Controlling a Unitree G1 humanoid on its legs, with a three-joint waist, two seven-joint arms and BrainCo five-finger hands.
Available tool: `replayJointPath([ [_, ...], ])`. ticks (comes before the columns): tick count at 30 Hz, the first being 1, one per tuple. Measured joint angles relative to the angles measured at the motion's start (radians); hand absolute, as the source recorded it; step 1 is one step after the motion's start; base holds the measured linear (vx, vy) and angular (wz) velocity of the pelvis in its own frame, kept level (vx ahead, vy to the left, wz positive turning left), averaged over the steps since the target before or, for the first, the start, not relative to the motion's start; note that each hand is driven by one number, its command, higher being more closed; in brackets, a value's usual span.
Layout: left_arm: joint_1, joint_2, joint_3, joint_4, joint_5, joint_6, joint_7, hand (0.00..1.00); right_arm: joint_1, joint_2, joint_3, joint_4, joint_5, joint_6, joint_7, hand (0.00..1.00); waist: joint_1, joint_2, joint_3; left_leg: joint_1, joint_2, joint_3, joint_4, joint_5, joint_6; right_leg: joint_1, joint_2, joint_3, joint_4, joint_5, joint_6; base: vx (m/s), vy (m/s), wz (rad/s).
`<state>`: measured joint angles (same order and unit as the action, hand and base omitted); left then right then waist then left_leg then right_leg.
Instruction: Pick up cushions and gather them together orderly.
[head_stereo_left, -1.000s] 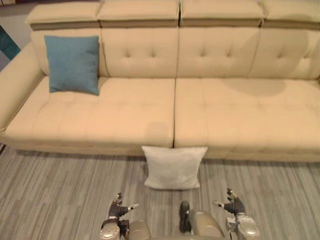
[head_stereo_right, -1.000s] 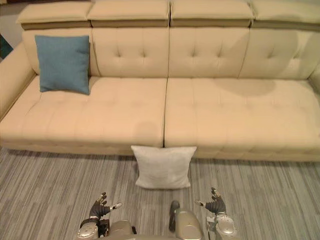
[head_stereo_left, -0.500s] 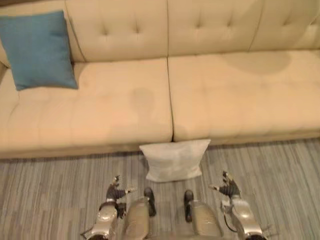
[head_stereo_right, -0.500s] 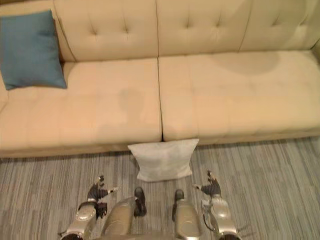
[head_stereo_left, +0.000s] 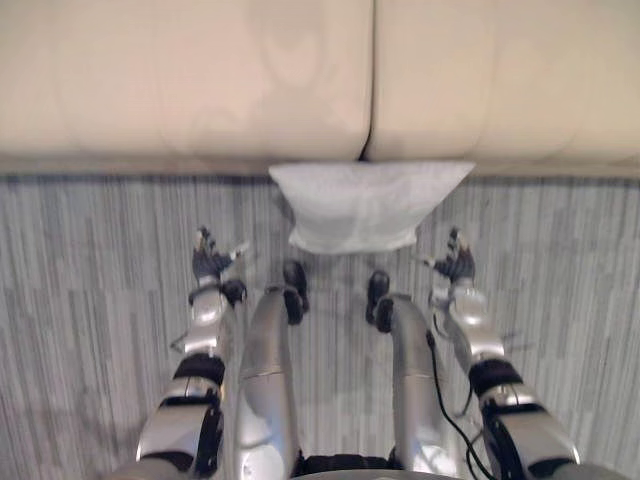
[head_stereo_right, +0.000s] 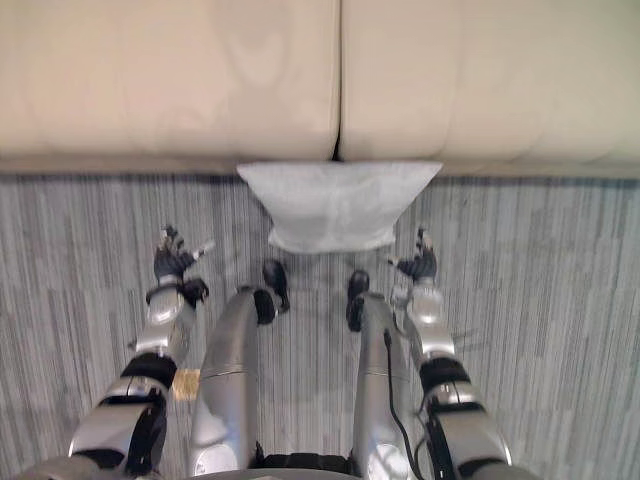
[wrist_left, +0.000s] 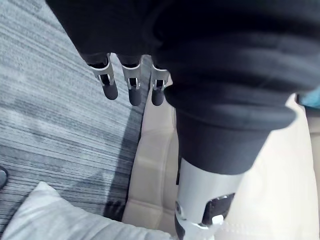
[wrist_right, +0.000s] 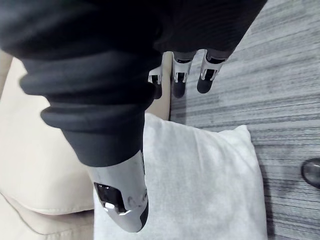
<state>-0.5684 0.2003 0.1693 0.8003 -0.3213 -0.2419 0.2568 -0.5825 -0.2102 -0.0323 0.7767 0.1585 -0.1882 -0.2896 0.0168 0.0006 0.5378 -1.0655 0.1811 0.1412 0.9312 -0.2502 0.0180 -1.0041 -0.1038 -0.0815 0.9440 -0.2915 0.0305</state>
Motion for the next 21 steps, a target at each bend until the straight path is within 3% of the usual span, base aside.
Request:
replayJointPath([
  [5,-0.205,-0.003,-0.027,-0.016,-0.039,-0.003,0.030,0.00,-0.277,-0.050,-0.010,0.032,0.052,0.000,-0.040,0.00,0.001,-0.001,0.010,-0.249,0.018,-0.009,0.120,0.007,0.011,-0.247,-0.004,0.003,0.128,-0.003,-0.001,-0.10,-0.038,-0.03],
  [11,-0.404,-0.002,-0.131,-0.037,-0.041,-0.005,0.035,0.00,-0.428,-0.044,-0.009,0.036,0.123,0.000,-0.079,0.00,-0.002,-0.001,0.011,-0.380,0.031,-0.009,0.178,0.009,0.017,-0.380,-0.008,0.006,0.191,0.003,-0.006,-0.11,-0.002,-0.03],
  [12,-0.433,-0.006,-0.144,-0.037,-0.041,-0.004,0.036,0.00,-0.448,-0.036,-0.010,0.039,0.131,0.000,-0.081,1.00,-0.007,-0.001,0.011,-0.393,0.046,0.000,0.180,0.010,0.017,-0.392,-0.008,0.004,0.191,0.005,-0.004,-0.08,0.008,-0.05],
  [13,-0.445,-0.012,-0.155,-0.037,-0.042,-0.005,0.036,1.00,-0.456,-0.032,-0.011,0.040,0.141,0.000,-0.082,1.00,-0.008,-0.001,0.011,-0.397,0.055,0.007,0.182,0.010,0.017,-0.397,-0.008,0.002,0.191,0.006,-0.004,-0.06,0.008,-0.04],
  [21,-0.517,-0.042,-0.204,-0.038,-0.042,-0.001,0.098,1.00,-0.527,-0.011,-0.076,0.061,0.214,0.000,-0.120,1.00,-0.013,0.000,0.011,-0.428,0.081,0.036,0.205,0.013,0.022,-0.433,-0.004,0.016,0.200,0.013,-0.001,-0.02,0.036,-0.06],
])
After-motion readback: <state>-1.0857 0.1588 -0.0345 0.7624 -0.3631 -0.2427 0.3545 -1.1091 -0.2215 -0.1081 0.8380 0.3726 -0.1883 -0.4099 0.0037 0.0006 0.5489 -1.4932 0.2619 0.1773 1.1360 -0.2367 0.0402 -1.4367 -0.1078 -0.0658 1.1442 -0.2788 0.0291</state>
